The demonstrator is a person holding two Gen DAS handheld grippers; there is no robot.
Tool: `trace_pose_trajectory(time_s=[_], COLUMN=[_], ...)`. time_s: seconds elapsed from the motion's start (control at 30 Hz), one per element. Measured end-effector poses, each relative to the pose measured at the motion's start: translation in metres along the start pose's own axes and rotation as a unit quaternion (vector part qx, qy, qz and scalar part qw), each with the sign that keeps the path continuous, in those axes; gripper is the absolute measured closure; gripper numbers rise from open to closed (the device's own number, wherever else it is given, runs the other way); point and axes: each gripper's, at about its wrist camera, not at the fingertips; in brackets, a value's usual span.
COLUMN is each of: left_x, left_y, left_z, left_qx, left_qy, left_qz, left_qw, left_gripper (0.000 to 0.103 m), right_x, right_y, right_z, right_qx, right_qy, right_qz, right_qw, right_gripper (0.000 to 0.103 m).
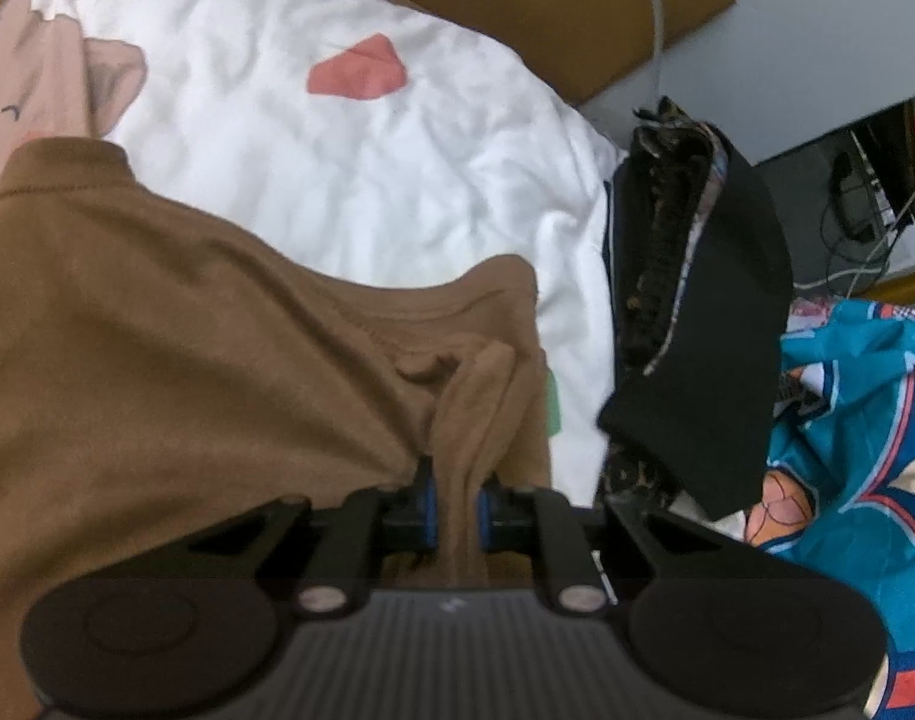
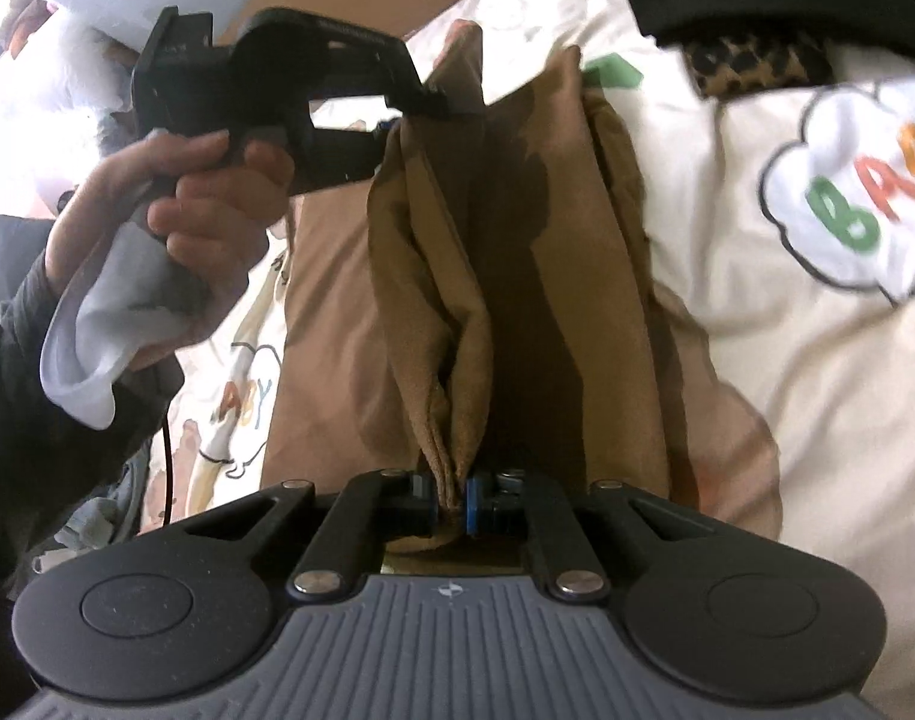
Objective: Fold clothes
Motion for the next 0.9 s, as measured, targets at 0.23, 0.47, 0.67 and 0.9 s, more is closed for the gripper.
trace_pose_trajectory(time_s=[0.23, 0.47, 0.67, 0.9], left_x=[0.02, 0.034, 0.05, 0.049], left_y=[-0.016, -0.027, -0.038, -0.05], left_z=[-0.004, -0.001, -0.003, -0.003], left_qx=[0.007, 0.017, 0.045, 0.062], left_qy=[0.012, 0.014, 0.024, 0.02], left_qz=[0.017, 0.036, 0.06, 0.071], left_qw=[0.9998, 0.9991, 0.9969, 0.9954], left_gripper=[0.09, 0.09, 0.09, 0.09], right_x=[-0.015, -0.018, -0.016, -0.02], right_y=[-0.011, -0.028, -0.039, -0.041], right_z=[-0.016, -0.021, -0.03, -0.033], right_qx=[0.034, 0.064, 0.078, 0.086], right_qy=[-0.003, -0.002, 0.014, 0.011], right_qz=[0.005, -0.006, -0.012, -0.014], right_qw=[0.999, 0.998, 0.997, 0.996], right_gripper=[0.099, 0.099, 0.099, 0.099])
Point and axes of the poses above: each gripper's, at about its wrist camera, not at the fingertips, and x roughly the way its jaws point, y to its left, z to its top, and after that the axes turned 4 degrees about y, right-handed
